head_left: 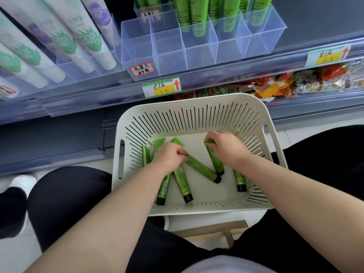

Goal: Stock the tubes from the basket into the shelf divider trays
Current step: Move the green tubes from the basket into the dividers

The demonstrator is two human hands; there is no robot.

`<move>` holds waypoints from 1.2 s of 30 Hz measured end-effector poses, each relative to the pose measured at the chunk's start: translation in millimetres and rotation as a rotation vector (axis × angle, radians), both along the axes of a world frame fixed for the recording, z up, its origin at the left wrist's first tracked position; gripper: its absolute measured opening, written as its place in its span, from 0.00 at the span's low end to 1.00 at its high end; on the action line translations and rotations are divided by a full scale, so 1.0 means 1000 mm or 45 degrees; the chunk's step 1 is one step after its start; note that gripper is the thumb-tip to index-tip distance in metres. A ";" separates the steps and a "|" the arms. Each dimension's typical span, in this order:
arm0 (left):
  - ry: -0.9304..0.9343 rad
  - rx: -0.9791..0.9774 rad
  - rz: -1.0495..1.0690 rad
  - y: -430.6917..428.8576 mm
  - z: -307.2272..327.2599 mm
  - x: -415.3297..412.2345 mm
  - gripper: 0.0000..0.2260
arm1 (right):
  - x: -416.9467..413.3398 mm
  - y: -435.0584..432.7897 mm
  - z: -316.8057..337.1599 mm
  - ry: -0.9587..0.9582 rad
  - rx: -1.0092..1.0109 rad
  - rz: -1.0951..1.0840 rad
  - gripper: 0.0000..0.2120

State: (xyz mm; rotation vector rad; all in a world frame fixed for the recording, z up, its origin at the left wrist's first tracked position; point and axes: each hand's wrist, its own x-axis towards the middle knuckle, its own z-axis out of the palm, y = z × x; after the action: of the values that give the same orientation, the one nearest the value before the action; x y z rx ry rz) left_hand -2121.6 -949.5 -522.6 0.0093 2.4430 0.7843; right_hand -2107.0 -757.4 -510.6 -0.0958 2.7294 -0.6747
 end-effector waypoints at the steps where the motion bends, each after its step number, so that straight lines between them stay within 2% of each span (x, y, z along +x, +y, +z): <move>1: 0.048 -0.043 -0.032 0.002 -0.002 0.000 0.05 | 0.001 0.000 0.001 0.003 -0.015 0.006 0.09; 4: 0.130 -0.134 -0.100 0.008 -0.005 0.001 0.03 | 0.002 0.001 0.003 0.002 -0.041 0.002 0.09; 8: 0.191 -0.082 -0.056 0.013 0.003 0.002 0.04 | 0.002 0.002 0.009 0.038 -0.020 0.003 0.08; 15: 0.547 -0.143 -0.046 0.009 0.052 0.000 0.07 | 0.002 0.004 0.042 0.238 0.025 -0.026 0.08; 20: 0.748 -0.087 -0.023 0.011 0.098 -0.003 0.08 | -0.001 0.004 0.081 0.428 0.046 -0.028 0.09; 29: 1.053 0.175 0.240 0.012 0.209 -0.024 0.08 | -0.021 0.001 0.185 0.820 -0.015 -0.069 0.09; 36: 1.243 0.148 0.331 0.011 0.278 -0.059 0.08 | -0.053 -0.003 0.250 1.033 -0.123 -0.106 0.10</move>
State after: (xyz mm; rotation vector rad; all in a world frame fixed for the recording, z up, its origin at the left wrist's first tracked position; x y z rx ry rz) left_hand -2180.8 -938.7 -245.0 0.1540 3.3475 1.2473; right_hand -2159.8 -760.3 -260.8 -0.3476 3.4791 -0.9518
